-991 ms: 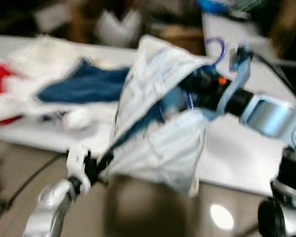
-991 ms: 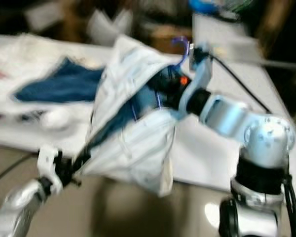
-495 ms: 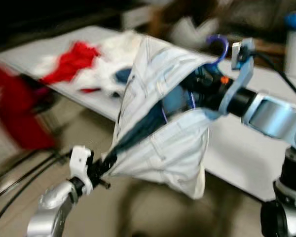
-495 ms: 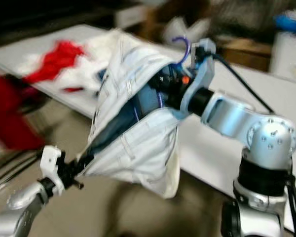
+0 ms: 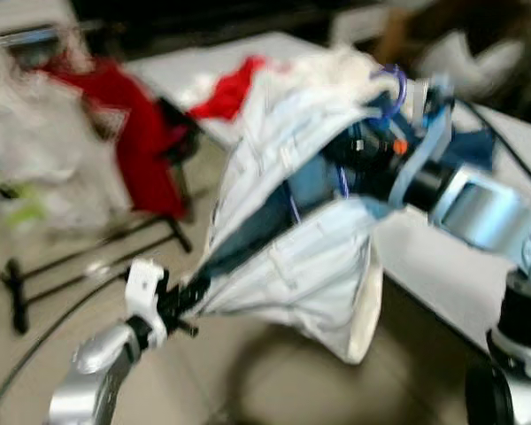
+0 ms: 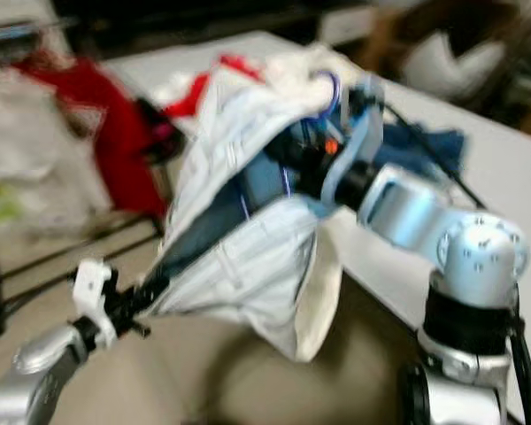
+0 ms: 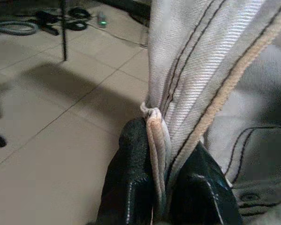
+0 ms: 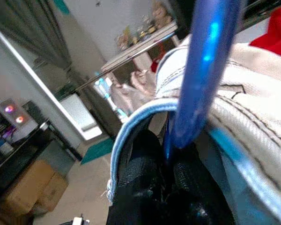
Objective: Hang hanger
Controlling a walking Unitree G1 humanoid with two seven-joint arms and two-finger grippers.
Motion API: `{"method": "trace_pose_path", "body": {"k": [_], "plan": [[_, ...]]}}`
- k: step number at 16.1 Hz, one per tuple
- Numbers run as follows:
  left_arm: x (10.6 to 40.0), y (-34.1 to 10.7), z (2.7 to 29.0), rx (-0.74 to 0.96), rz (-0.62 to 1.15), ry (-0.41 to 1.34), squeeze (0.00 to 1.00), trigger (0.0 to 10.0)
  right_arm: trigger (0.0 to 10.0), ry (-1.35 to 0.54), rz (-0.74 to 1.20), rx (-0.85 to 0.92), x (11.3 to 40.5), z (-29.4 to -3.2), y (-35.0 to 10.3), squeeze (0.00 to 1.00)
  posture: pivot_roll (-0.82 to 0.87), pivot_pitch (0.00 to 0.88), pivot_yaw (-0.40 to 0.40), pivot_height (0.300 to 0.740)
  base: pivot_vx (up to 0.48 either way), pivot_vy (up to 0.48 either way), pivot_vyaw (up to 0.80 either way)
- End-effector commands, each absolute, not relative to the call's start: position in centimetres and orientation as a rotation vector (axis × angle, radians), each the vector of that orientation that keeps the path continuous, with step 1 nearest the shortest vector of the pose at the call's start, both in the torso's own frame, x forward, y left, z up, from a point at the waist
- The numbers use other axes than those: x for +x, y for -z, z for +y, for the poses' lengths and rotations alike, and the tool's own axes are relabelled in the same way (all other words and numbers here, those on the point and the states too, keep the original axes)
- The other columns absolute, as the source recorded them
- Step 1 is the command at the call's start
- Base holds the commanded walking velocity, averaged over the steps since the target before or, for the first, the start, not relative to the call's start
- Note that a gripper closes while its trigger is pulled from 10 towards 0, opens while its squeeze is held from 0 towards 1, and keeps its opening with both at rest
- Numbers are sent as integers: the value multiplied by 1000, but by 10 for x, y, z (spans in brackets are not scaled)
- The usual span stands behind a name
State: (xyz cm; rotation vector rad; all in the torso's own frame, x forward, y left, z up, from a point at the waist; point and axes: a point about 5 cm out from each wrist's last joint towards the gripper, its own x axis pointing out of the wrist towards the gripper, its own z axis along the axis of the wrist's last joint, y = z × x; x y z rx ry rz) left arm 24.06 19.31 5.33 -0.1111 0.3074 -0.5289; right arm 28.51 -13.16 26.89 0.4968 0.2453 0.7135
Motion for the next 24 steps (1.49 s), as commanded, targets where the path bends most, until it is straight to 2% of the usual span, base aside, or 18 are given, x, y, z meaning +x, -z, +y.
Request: {"method": "trace_pose_path", "body": {"k": [1, 4, 6, 8, 10, 11, 15, 16, 17, 21, 24], "plan": [[241, -54, 199, -88, 321, 504, 0, 10000, 10000, -730, 196, 514, 283, -130, -272, 0, -154, 0, 29, 740, 0, 0, 800], [242, -50, 202, -76, 341, 487, 0, 10000, 10000, -706, 239, 504, 282, -127, -257, 0, -152, 0, 32, 740, 0, 0, 800], [242, -44, 208, -18, 398, 440, 0, 10000, 10000, -632, 306, 386, 284, -128, -233, 0, -143, 0, 28, 740, 0, 0, 800], [243, -34, 225, 51, 495, 316, 0, 10000, 10000, -543, 427, 166, 288, -130, -194, 0, -136, 0, 22, 740, 0, 0, 800], [243, -30, 233, 69, 538, 263, 0, 10000, 10000, -491, 489, 29, 290, -134, -172, 0, -129, 0, 14, 740, 0, 0, 800], [243, -26, 240, 81, 573, 204, 0, 10000, 10000, -423, 565, -152, 291, -145, -143, 0, -126, 0, 9, 740, 0, 0, 438], [249, -21, 237, 65, 591, 166, 0, 10000, 10000, -422, 611, -314, 289, -156, -121, 0, -113, 0, -16, 740, 0, 0, 0], [253, -22, 235, 15, 578, 138, 0, 10000, 10000, -425, 597, -337, 290, -157, -120, 0, -116, 0, -16, 740, 0, 0, 0], [255, -23, 234, -21, 564, 122, 1000, 10000, 10000, -419, 588, -327, 291, -157, -121, 0, -117, 0, -16, 740, 0, 0, 0], [258, -21, 242, -45, 551, 62, 1000, 10000, 10000, -432, 544, -235, 295, -154, -124, 0, -125, 0, -16, 740, 0, 0, 0], [260, -24, 240, -42, 542, 150, 1000, 10000, 10000, -456, 538, -127, 296, -153, -126, 0, -126, 0, -15, 740, 0, 0, 0]]}}
